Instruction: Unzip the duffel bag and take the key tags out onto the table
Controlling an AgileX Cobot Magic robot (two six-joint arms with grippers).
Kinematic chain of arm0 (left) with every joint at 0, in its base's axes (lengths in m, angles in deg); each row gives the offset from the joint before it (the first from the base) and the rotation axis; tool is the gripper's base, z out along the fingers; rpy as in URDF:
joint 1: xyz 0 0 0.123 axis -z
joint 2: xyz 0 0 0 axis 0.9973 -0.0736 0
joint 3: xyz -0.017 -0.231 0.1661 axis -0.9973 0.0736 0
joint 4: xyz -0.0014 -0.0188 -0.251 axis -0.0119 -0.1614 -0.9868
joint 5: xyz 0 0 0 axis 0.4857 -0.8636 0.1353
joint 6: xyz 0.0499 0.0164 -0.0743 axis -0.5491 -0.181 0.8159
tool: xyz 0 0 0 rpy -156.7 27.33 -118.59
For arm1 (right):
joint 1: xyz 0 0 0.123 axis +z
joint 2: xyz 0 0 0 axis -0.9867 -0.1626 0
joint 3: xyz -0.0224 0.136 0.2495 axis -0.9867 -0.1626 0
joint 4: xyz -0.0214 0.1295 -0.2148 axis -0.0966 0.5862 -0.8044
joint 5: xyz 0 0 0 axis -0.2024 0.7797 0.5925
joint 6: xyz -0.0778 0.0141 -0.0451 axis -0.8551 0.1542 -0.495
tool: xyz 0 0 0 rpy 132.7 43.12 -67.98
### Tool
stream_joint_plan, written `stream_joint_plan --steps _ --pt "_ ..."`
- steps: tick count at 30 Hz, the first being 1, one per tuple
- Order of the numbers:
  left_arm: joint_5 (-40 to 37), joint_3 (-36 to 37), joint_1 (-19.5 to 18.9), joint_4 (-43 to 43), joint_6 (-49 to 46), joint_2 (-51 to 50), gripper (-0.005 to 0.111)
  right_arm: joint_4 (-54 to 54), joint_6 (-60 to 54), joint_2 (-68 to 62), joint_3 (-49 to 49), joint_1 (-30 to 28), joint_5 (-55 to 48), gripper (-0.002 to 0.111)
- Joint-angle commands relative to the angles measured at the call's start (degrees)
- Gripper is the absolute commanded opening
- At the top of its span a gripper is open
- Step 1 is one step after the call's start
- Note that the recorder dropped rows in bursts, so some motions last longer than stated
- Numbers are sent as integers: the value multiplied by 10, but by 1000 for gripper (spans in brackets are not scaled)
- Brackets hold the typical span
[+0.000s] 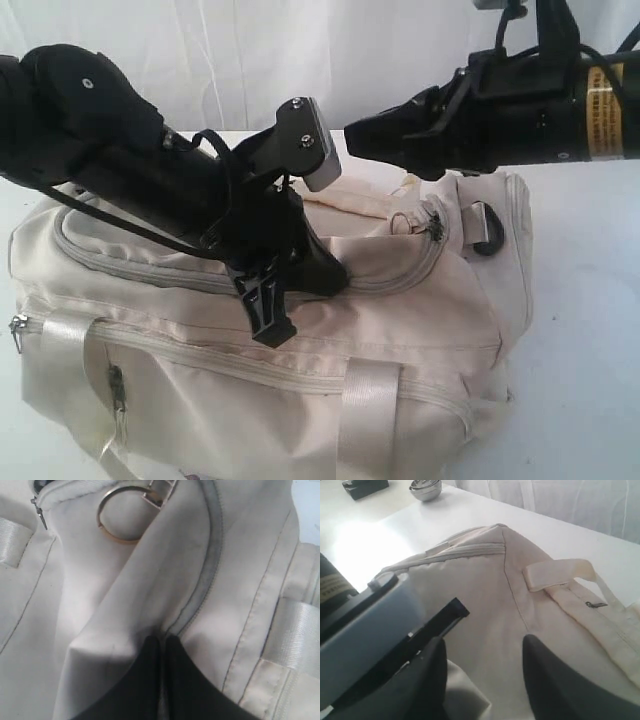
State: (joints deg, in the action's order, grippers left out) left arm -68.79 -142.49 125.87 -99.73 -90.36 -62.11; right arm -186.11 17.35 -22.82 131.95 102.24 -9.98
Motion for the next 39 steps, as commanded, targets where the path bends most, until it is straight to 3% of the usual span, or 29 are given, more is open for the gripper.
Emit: stream_joint_plan --steps 1,39 --pt "-9 4 0 1 0 3 5 3 45 -1 -6 -3 6 44" --pt "78 4 0 47 -28 4 5 3 72 -40 -52 -4 -23 41"
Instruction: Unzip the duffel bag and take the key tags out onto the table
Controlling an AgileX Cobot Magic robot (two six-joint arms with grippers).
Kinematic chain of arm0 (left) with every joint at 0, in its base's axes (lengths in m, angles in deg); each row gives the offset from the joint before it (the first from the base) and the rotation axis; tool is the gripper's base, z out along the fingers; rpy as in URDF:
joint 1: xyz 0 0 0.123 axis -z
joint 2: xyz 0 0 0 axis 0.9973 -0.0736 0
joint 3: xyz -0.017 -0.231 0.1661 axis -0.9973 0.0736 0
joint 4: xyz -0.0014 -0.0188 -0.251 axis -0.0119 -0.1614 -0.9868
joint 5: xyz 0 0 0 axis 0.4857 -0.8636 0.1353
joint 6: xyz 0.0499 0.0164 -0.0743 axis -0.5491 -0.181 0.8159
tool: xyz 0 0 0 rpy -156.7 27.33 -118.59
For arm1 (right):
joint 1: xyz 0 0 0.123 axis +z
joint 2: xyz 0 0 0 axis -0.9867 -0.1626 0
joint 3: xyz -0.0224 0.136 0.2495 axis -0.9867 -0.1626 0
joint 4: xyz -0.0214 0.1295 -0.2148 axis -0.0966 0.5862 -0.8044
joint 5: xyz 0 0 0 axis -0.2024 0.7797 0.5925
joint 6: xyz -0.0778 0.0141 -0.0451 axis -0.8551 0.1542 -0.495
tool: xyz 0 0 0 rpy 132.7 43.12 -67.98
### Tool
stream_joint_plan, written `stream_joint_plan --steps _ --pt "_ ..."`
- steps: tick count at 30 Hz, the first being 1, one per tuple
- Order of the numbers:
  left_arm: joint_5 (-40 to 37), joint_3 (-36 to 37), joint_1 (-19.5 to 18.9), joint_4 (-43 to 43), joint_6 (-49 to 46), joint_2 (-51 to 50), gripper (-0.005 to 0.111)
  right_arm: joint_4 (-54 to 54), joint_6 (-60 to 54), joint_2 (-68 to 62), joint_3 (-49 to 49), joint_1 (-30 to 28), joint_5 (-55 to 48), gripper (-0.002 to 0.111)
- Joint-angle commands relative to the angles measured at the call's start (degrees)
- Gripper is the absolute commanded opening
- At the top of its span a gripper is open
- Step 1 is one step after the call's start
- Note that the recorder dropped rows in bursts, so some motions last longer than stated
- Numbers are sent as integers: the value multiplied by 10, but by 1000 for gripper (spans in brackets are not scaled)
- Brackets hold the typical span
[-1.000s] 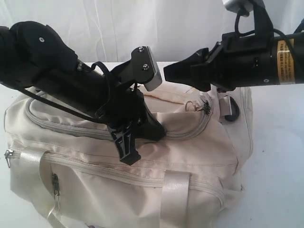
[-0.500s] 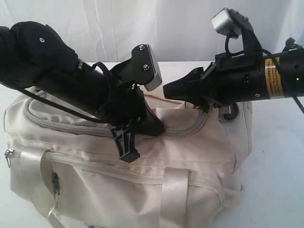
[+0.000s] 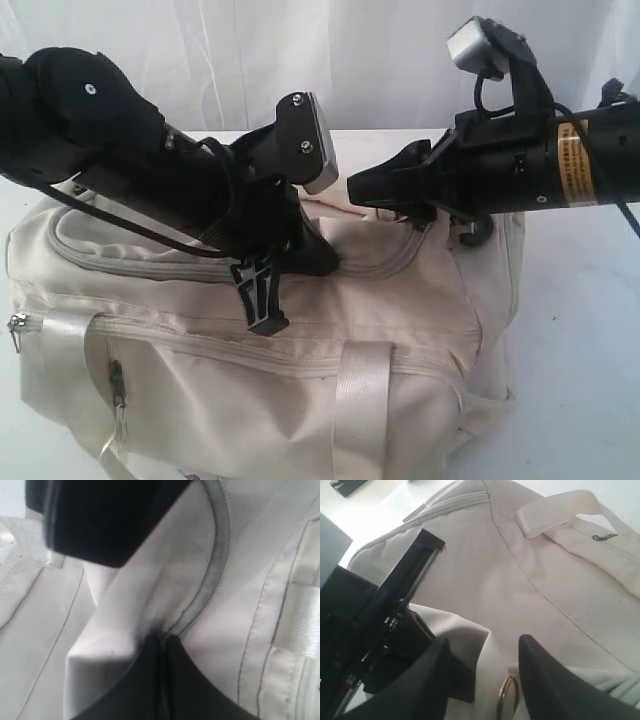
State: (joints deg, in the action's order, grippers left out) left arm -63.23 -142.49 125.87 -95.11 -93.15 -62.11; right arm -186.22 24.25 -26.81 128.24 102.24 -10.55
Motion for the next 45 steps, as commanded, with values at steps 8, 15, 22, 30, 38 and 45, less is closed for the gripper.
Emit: stream_joint_plan --steps 8,15,22,30,38,45 --pt "25 3 0 -1 3 26 5 5 -38 0 -35 -4 -34 10" --pt "-5 3 0 -2 18 26 5 5 -51 38 -8 -4 -32 4" --pt "-18 3 0 -2 18 26 5 5 -51 67 -4 -4 -27 4" --pt "-26 3 0 -2 18 26 5 5 -46 128 -7 -16 12 3" --pt "-26 3 0 -2 18 27 5 5 -67 144 -98 -17 70 3" --pt "-32 3 0 -5 18 52 11 5 -91 144 -135 -17 68 3"
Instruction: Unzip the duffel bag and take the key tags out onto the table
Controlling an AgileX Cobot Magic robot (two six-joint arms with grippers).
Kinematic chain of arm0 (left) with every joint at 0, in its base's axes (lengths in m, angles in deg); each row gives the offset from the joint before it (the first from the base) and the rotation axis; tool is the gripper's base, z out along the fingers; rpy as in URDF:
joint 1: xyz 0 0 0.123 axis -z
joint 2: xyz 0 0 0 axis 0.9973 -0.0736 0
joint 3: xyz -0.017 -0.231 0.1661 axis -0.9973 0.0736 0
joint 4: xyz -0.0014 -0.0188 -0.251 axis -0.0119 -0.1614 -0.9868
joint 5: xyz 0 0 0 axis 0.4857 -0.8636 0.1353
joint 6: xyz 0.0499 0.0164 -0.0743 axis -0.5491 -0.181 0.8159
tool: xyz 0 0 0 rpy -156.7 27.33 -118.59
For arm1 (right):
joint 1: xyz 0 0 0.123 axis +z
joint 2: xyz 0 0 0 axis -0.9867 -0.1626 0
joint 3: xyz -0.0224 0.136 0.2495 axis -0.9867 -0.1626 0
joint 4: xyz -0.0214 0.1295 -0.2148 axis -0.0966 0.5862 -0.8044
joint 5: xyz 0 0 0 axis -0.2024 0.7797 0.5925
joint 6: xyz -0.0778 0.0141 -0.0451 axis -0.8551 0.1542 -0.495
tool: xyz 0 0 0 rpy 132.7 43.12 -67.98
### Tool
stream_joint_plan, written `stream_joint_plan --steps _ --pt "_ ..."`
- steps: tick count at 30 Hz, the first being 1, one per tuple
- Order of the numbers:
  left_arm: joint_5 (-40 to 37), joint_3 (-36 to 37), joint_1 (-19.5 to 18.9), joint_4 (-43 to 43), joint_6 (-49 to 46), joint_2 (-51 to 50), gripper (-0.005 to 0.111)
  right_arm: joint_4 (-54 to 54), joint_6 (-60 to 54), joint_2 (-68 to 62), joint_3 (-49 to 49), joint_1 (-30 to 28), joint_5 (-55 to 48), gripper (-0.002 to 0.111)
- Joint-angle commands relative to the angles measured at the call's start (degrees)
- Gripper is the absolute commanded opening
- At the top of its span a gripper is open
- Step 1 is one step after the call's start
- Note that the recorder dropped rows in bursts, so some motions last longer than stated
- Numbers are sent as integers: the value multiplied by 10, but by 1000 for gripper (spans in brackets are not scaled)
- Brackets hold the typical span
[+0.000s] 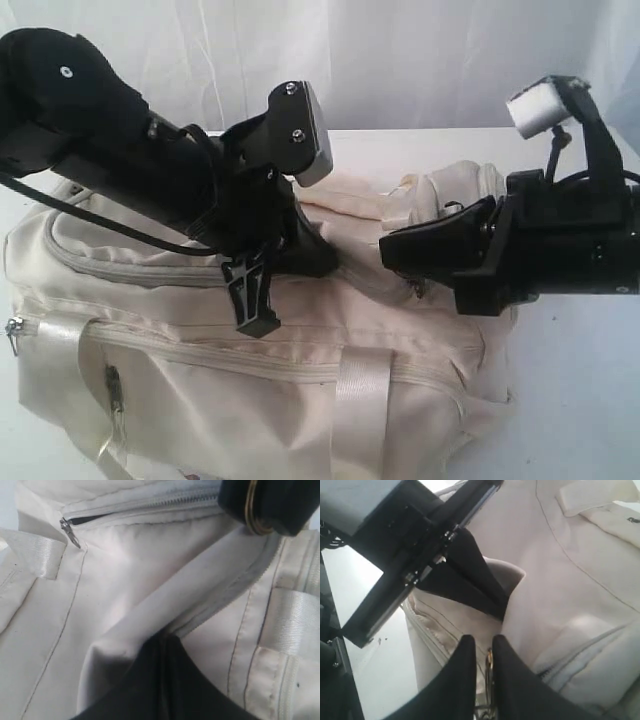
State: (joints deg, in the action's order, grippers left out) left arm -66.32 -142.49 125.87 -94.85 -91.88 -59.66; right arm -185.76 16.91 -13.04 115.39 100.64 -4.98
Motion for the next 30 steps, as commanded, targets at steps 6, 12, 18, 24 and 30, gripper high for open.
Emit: stream_joint_plan --steps 6,12,18,24,30 --pt "-20 3 0 -48 5 71 40 0 -17 6 -6 -1 21 3" --pt "-147 3 1 -149 5 65 54 0 -19 6 -6 -1 25 3" --pt "-134 3 1 -189 -46 36 54 0 -19 7 -6 -1 77 3" --pt "-133 3 1 -210 -72 27 54 0 -36 20 -6 -1 85 3" --pt "-136 3 1 -210 -72 15 54 0 -47 44 -6 -1 58 3"
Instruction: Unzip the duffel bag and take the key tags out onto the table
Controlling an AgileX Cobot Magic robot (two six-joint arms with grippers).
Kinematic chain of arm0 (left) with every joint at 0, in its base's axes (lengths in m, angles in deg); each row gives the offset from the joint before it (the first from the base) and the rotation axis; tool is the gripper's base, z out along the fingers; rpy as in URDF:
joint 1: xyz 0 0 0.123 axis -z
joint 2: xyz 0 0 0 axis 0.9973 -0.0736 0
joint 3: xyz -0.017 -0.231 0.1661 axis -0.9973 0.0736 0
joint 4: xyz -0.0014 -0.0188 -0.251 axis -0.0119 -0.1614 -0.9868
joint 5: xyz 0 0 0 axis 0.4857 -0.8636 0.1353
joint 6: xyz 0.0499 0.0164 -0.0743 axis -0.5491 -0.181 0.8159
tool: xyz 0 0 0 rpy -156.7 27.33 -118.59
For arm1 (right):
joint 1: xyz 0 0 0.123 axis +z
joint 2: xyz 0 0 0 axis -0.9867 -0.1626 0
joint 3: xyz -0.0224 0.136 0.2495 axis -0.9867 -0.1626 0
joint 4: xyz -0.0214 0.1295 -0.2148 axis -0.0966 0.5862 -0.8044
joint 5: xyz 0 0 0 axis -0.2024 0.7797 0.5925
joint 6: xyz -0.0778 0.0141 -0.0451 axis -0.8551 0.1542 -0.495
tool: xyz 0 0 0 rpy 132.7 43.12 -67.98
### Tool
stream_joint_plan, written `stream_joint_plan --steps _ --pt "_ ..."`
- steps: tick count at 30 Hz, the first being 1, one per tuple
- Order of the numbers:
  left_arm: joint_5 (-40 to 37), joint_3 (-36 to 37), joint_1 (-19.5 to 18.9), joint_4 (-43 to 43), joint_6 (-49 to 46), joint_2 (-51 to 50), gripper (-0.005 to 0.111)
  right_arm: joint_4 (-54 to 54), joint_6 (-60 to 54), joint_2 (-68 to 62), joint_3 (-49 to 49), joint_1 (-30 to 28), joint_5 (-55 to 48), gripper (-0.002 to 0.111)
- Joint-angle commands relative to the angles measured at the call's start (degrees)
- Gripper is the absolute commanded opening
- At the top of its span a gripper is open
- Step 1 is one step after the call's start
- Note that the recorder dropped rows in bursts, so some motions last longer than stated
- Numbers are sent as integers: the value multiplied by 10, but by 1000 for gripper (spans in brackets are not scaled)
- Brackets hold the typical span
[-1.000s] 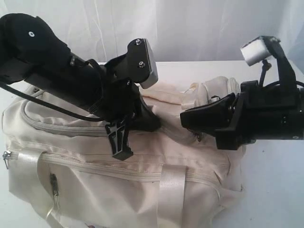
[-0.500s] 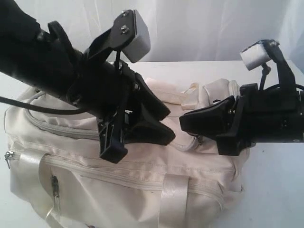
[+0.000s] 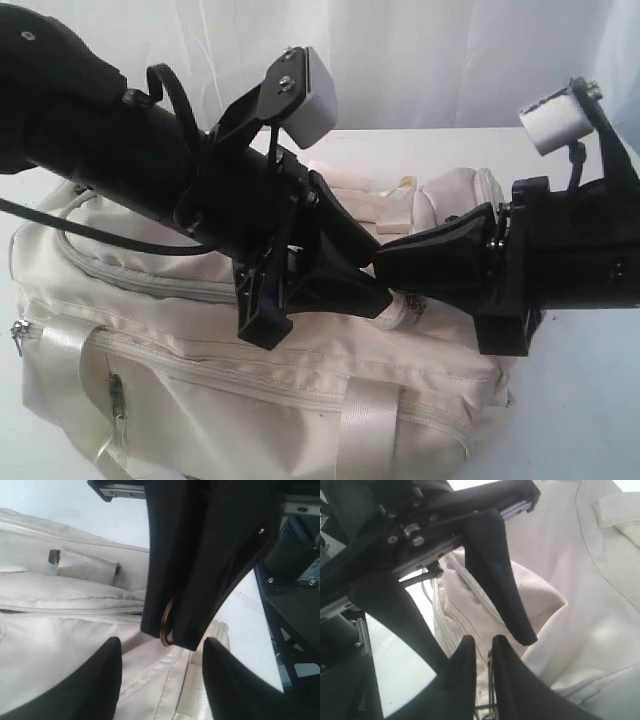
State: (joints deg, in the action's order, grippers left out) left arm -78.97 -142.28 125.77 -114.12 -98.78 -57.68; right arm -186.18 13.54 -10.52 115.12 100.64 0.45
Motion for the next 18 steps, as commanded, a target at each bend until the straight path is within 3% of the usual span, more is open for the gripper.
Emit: stream_joint_plan --steps 1,18 --pt "-11 1 2 -18 -3 -7 54 4 -13 24 -4 -1 -10 3" --pt "-10 1 2 -91 -21 -18 54 4 -19 50 -4 -1 -49 3"
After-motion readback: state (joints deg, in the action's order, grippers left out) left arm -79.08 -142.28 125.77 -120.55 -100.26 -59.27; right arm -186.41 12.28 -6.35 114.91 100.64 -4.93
